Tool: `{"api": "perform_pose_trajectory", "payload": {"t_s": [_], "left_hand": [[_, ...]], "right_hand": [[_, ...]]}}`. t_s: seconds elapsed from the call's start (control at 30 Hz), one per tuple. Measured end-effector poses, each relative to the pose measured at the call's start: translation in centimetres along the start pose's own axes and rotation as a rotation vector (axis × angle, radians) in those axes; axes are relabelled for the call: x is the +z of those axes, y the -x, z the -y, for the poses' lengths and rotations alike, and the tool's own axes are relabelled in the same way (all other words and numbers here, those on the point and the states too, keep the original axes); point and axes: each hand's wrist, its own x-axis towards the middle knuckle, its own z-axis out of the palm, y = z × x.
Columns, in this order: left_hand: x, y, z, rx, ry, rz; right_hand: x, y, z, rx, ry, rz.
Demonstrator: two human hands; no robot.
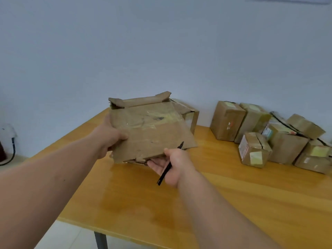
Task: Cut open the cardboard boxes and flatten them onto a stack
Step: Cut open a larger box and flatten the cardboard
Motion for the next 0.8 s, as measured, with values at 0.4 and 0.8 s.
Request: {"api": "perform_pose_trajectory", "payload": {"t_s": [0.4,0.8], "left_hand": [[0.6,-9.4,2.9,0.194,-1.102,0.052],[-1.1,-10.0,0.7,0.251,-1.114,0.077]], "right_hand": [[-4.6,-4.2,3.4,0.145,0.963,-0.115],[-3.9,-7.8,3.1,-0.252,1.093,-0.128]]}}
